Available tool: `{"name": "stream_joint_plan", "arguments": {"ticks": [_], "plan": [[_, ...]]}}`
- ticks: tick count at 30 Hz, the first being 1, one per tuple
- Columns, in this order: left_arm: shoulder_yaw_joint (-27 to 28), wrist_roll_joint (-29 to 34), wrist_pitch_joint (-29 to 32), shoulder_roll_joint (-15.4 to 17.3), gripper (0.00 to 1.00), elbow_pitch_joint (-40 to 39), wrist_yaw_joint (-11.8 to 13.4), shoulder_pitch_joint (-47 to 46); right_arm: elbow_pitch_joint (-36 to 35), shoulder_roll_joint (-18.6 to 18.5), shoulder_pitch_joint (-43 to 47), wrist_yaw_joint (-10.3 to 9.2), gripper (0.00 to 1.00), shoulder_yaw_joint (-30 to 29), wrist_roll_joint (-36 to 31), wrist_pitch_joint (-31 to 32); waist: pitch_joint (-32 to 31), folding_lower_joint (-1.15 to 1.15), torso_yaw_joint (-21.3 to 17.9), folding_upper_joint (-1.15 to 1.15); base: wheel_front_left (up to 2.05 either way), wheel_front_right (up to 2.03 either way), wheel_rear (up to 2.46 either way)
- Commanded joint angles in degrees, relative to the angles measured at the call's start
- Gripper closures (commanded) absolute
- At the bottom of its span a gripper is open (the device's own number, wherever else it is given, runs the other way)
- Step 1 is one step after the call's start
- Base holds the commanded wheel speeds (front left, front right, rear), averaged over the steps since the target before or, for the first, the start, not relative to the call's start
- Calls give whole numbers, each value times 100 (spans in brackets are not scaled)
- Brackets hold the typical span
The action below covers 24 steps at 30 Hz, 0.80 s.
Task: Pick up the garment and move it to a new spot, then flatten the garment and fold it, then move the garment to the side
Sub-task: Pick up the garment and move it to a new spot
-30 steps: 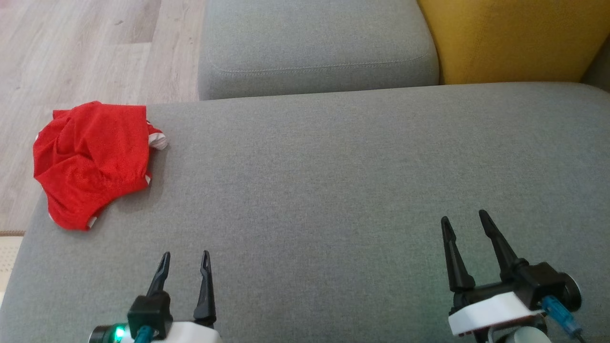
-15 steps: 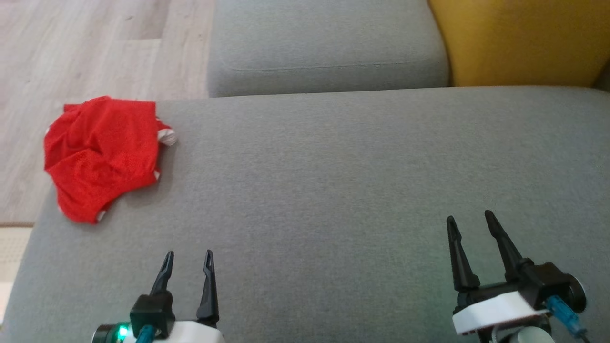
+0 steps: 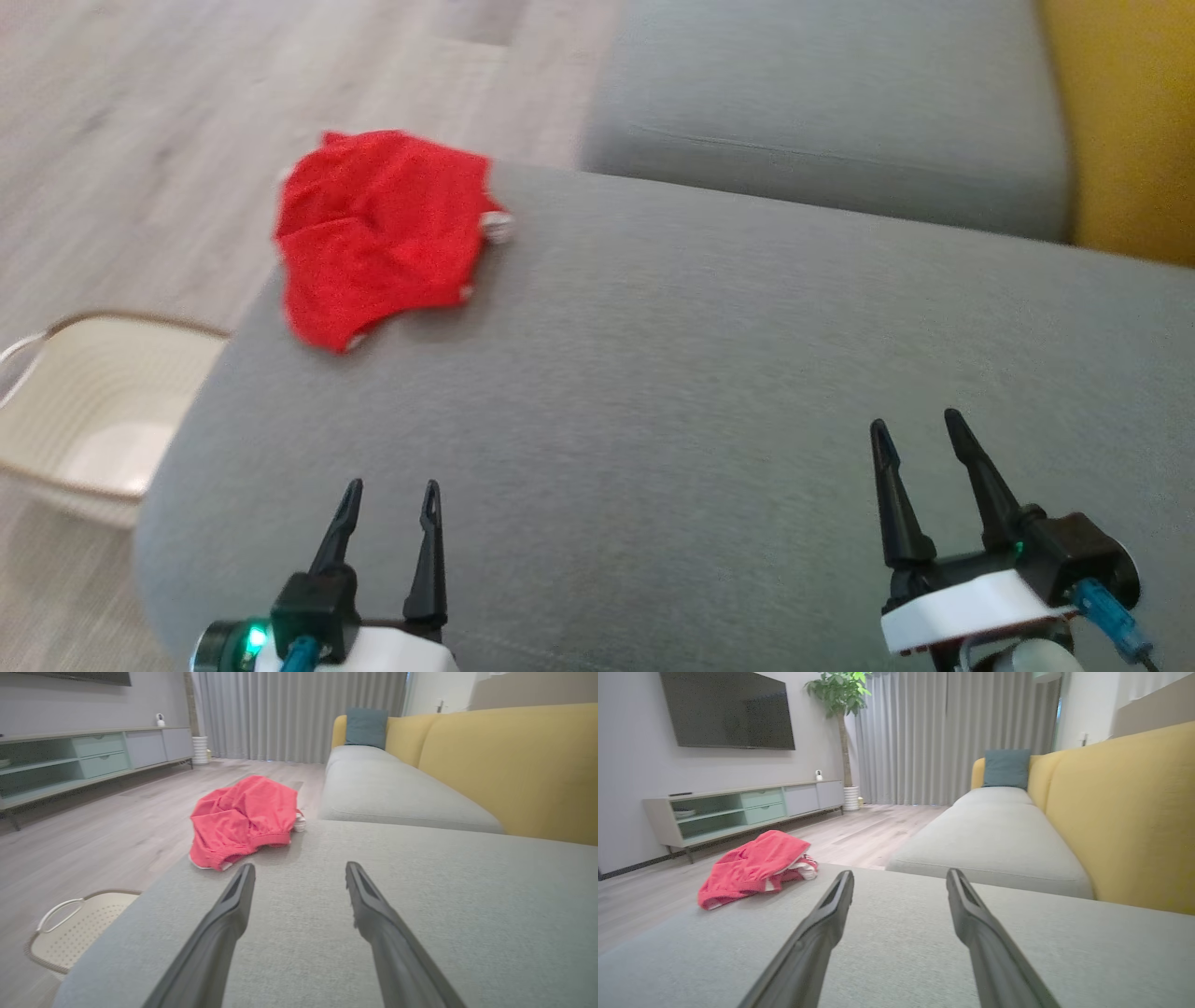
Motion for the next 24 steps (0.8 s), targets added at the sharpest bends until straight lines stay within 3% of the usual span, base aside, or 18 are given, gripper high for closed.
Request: {"name": "stream_joint_plan", "arguments": {"ticks": [1,10,24], "plan": [[183,51,-71,25,0,-236,3,-245,-200,-52,-153,-5,0,160,55,-61,-52,0,558,0,0,0,0],[357,39,-71,131,0,-314,70,-170,-185,-52,-141,-5,0,241,117,-61,-80,0,1177,0,0,0,0],[630,-5,-71,178,0,-537,205,-72,-140,-52,-316,-5,0,407,42,-61,128,0,1357,0,0,0,0]]}}
